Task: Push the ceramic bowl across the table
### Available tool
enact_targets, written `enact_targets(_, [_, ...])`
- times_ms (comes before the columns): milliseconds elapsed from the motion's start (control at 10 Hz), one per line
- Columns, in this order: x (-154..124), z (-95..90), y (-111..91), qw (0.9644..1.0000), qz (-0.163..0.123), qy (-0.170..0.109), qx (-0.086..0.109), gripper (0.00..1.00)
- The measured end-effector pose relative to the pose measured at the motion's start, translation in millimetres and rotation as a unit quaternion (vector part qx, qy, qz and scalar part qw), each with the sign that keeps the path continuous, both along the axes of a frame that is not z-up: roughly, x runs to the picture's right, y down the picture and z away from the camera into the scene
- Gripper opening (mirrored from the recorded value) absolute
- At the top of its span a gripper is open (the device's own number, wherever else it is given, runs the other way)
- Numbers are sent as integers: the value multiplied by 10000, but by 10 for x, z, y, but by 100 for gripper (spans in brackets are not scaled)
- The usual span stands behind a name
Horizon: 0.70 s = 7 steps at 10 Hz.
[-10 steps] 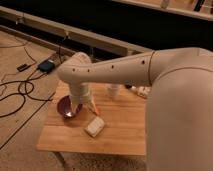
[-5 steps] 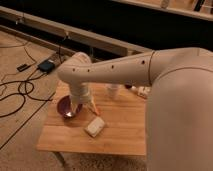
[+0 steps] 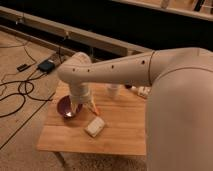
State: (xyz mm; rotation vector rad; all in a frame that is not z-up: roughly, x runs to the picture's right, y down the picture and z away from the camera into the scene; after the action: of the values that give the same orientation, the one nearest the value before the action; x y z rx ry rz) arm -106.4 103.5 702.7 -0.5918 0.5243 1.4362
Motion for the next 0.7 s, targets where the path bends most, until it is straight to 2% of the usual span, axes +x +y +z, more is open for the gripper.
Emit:
enact_targets(600, [15, 11, 4, 10000, 1, 13, -4, 65])
enact_targets(700, [121, 88, 9, 9999, -2, 105, 8, 65])
